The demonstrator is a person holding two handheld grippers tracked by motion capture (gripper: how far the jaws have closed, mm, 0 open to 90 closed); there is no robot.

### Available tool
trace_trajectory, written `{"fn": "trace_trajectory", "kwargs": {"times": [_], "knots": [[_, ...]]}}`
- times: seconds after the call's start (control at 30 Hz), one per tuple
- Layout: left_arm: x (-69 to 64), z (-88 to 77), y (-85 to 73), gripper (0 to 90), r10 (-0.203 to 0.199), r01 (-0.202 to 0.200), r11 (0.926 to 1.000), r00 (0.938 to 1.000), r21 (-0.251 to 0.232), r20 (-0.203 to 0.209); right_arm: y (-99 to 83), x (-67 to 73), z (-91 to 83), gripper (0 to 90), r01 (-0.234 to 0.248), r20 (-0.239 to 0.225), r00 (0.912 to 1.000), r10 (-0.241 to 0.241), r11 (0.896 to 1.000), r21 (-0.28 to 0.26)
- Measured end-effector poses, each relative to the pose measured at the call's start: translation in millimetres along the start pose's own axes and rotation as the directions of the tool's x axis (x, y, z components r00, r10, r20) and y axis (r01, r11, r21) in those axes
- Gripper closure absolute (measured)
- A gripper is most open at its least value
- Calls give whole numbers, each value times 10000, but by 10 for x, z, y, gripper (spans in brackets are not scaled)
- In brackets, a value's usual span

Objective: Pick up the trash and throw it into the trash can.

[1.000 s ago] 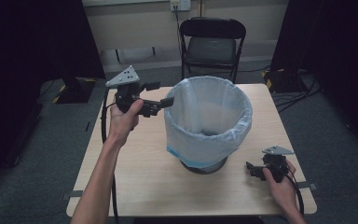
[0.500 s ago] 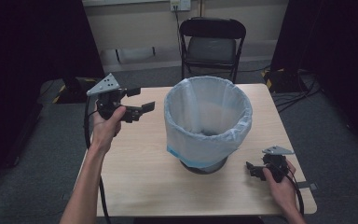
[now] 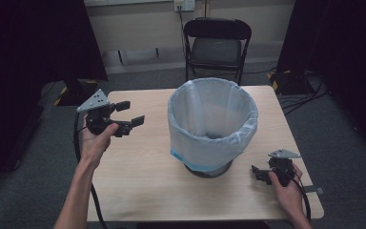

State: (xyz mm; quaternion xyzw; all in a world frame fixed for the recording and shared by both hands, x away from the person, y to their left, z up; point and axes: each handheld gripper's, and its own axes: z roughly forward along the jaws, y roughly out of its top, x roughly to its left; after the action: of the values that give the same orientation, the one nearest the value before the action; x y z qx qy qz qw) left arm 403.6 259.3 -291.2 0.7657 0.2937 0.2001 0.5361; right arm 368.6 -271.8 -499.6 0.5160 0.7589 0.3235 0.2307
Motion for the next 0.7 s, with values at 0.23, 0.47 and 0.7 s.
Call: {"fn": "trace_trajectory", "kwargs": {"times": [0.23,0.47,0.7], "knots": [[3,-59,-264,192,-77,81,9985,9999,543,-65,0,0,0,89,-1,-1,10000,1,10000,-1],[2,-123,-603,191,-305,346,9949,9985,944,-446,0,0,0,89,0,1,10000,0,10000,-1],[34,-177,-944,199,-780,876,9852,9945,1473,-697,0,0,0,89,-1,-1,10000,1,10000,-2]]}}
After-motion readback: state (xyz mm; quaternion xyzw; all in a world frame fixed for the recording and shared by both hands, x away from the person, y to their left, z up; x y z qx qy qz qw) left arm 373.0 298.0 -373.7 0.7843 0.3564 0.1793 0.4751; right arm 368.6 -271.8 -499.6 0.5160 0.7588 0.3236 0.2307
